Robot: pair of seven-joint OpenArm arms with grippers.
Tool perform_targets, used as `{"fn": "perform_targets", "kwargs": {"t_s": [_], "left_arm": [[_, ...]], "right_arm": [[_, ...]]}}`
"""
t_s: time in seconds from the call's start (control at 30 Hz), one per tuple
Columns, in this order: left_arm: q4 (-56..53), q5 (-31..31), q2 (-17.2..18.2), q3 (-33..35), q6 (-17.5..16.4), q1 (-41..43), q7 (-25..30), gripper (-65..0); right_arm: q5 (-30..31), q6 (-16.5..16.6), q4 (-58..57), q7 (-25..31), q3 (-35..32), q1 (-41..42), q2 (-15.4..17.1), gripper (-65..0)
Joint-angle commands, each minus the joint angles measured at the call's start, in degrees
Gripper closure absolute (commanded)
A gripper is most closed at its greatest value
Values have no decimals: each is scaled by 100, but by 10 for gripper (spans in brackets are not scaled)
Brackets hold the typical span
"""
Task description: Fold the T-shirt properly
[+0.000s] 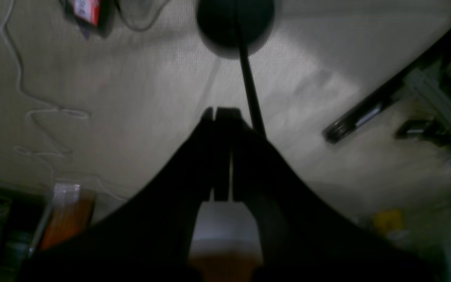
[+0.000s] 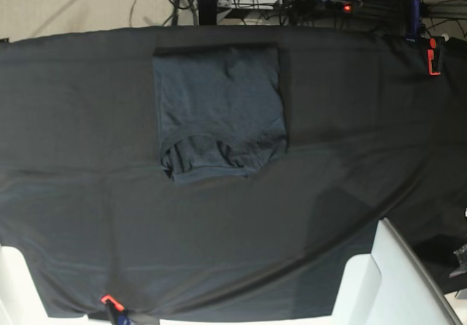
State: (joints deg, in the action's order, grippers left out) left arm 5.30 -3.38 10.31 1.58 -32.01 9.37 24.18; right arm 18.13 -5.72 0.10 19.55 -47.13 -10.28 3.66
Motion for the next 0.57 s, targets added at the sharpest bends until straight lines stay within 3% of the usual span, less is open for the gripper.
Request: {"fn": "perform_targets", "kwargs": {"t_s": [0.0, 0.1, 0.3, 0.53], "left_arm": [[-33, -36, 38, 13, -56, -53, 21, 0], [-60, -36, 46, 13, -56, -326, 21, 0], [-42, -45, 38, 22, -56, -370, 47, 0], [-25, -45, 29, 22, -56, -387, 74, 0]], "right_arm": [[38, -66, -10, 476, 120, -49, 113, 0], [38, -101, 82, 1109, 771, -321, 148, 0], [20, -101, 443, 862, 2626, -479, 148, 0], [2, -83, 452, 880, 2801, -514, 210, 0]]}}
